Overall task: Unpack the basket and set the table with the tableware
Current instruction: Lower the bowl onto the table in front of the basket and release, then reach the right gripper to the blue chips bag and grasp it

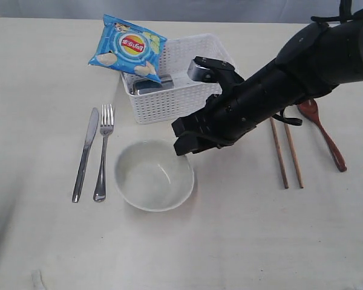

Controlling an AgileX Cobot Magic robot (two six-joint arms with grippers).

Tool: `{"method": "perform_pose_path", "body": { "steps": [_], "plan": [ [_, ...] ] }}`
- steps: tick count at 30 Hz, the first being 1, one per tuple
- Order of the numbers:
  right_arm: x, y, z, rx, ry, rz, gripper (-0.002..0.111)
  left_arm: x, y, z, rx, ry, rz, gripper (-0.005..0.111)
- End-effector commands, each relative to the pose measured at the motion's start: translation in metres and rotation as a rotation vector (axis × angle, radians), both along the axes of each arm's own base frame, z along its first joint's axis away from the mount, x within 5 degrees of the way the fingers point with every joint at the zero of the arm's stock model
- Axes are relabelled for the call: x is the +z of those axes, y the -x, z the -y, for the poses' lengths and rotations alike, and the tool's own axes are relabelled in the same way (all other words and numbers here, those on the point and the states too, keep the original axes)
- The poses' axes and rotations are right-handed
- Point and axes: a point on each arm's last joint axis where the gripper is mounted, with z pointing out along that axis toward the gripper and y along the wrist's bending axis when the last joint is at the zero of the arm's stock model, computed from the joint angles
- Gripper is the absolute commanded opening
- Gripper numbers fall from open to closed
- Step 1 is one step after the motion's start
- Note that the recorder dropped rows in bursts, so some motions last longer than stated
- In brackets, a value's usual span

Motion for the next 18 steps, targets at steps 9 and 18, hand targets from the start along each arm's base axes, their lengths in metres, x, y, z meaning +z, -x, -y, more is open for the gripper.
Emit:
{"method": "perform_pose_path", "body": {
  "steps": [9,18],
  "plan": [
    [0.109,-0.038,-0.008,-0.013,-0.049,0.394,0.038,-0.001,0.000,0.000,-0.007,-0.002,0.002,0.000],
    [0.153,-0.101,-0.028,-0.143,0.024,0.420,0.046,-0.001,0.000,0.000,-0.007,-0.002,0.002,0.000]
  ]
}}
